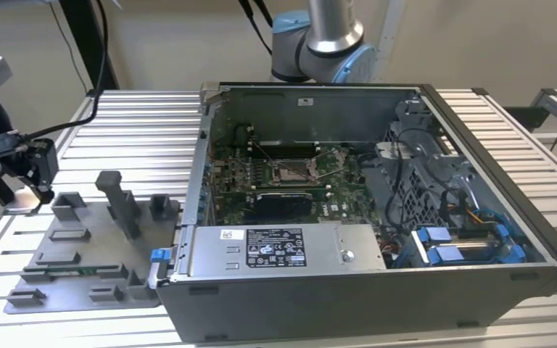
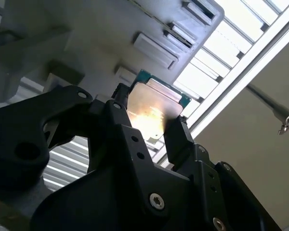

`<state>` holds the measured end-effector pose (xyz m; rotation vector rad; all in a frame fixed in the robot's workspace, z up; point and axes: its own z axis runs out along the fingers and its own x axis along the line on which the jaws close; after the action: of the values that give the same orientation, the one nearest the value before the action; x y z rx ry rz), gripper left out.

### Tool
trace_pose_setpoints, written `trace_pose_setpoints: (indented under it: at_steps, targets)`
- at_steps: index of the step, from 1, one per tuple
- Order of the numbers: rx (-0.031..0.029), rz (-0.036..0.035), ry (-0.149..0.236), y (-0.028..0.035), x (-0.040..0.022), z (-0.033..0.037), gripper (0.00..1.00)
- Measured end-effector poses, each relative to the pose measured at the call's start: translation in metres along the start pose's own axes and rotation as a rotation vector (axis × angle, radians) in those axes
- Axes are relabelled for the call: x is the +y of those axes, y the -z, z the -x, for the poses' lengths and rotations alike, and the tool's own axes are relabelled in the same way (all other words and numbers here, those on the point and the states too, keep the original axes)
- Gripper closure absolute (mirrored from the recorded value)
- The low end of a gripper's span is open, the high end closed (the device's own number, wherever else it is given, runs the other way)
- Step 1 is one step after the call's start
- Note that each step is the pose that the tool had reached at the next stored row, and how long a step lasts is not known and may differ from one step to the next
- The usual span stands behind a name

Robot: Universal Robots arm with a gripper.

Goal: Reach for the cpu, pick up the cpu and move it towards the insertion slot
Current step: 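Pick up the cpu and move it towards the insertion slot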

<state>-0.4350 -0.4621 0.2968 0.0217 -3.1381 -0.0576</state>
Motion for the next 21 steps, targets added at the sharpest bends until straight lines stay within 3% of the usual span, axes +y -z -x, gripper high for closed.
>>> trace_pose_setpoints:
  at_steps: [9, 21]
  targets:
    - [0.0001, 0.0000, 0.000, 0.0198, 0.0007, -0.0001, 1.00]
    - [0.0000, 0.0000, 0.000, 0.0396, 0.0015, -0.0001, 1.00]
